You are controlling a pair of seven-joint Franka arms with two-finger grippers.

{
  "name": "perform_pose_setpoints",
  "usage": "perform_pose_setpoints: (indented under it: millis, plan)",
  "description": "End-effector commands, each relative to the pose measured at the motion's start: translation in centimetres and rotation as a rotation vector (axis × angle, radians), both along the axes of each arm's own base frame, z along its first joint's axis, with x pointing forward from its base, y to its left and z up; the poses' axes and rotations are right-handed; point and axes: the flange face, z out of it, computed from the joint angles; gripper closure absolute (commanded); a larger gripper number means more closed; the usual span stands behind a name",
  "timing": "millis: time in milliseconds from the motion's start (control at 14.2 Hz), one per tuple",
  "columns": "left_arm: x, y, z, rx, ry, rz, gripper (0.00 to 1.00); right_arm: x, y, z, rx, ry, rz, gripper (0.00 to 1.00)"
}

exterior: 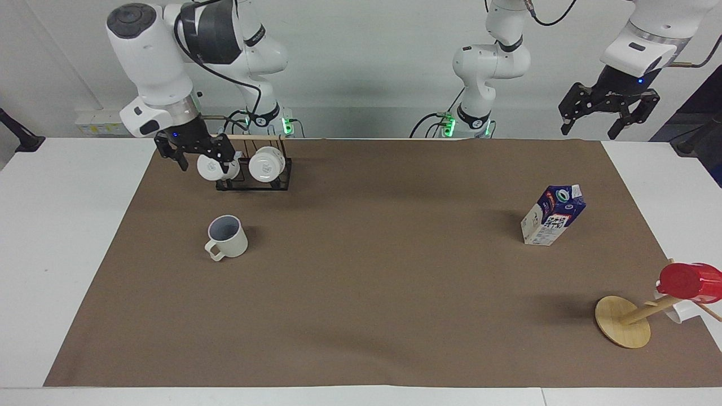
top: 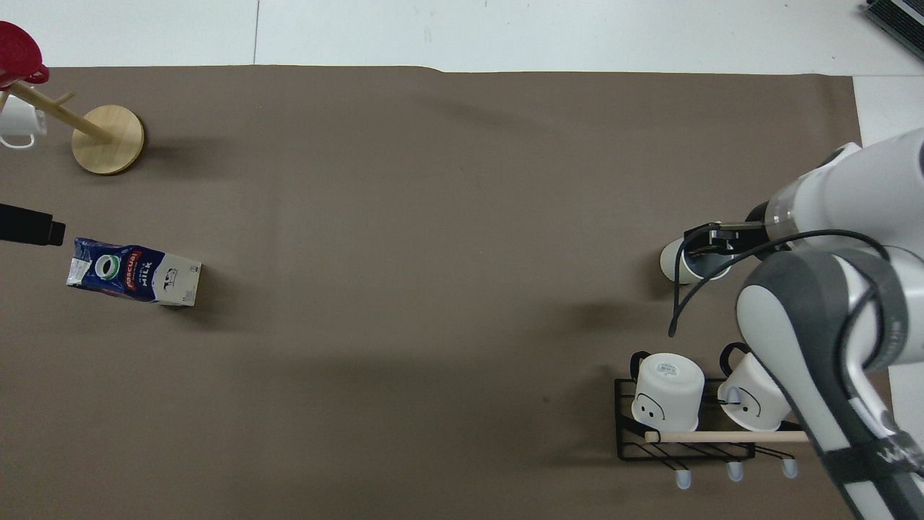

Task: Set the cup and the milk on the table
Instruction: 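Reach the right gripper down to the standing white mug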

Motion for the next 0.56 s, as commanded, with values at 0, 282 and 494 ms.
perform_pose_setpoints:
  millis: [0, 282, 494]
  plan:
    - [-0.3, 0.3, 0.2, -0.001, -0.015, -0.003, 0.00, -0.5, -0.1, -2.4, -0.003, -0.021, -0.012, 0.00]
    - [-0.3, 0.3, 0.2, -0.001, -0.015, -0.003, 0.00, -0.1, 0.1, -7.1, -0.013, -0.002, 0.067, 0.00]
    - [-0.2, 0.3, 0.1, -0.001, -0.012, -0.001, 0.00, -0.3, 0.0, -8.6, -0.014, 0.003, 0.104, 0.00]
